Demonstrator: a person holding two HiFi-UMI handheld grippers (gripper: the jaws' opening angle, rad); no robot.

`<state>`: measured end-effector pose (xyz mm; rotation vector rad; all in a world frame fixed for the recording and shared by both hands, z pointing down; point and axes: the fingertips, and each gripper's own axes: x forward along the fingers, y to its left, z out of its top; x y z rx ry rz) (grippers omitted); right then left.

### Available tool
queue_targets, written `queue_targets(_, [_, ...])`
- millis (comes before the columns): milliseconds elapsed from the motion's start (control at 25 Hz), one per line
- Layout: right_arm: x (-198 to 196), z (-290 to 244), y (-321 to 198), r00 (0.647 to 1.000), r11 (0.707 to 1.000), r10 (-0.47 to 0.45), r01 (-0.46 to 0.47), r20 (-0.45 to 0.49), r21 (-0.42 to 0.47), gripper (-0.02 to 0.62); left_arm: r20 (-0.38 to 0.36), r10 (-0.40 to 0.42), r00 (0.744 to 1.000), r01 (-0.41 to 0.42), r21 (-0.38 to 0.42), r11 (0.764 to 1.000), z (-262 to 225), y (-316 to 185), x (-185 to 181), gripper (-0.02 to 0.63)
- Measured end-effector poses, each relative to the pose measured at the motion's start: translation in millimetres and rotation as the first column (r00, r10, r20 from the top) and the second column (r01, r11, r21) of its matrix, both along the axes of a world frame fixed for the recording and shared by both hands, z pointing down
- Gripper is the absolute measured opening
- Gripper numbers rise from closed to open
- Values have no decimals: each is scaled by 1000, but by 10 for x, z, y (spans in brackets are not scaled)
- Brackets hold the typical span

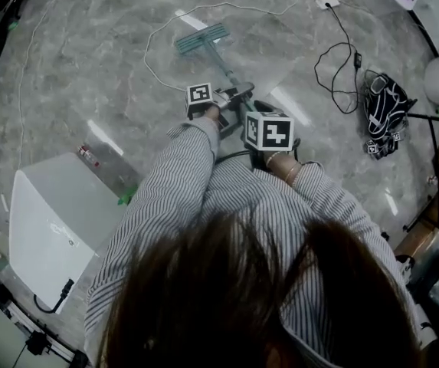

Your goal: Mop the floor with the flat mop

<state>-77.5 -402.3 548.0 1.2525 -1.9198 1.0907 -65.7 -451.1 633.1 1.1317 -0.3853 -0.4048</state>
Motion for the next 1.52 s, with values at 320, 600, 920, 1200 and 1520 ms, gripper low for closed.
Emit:
queue_targets(320, [-435, 43, -407, 999, 1000, -21, 21, -32, -4, 132, -42, -43, 998, 42, -35, 999, -46, -419, -402, 187])
queue_targets(600, [-345, 98, -420, 999, 1000, -15, 15, -40, -11, 130, -64, -106, 992, 101, -68, 993, 9, -448, -351, 172])
queue_targets(920, [27, 143, -18, 999, 999, -42, 42, -27, -17, 118, -45, -138, 989, 134, -80, 988, 38, -47, -16, 164])
queue_targets(1200, [674, 178, 713, 993, 994, -112, 111, -37, -14, 118, -57, -209, 976, 204, -82, 976, 79, 683, 590, 161])
queue_targets(1520, [1268, 114, 1727, 986, 987, -160, 160, -41, -19, 118, -79, -330, 941, 324, -78, 943, -2, 1675, 1153, 161])
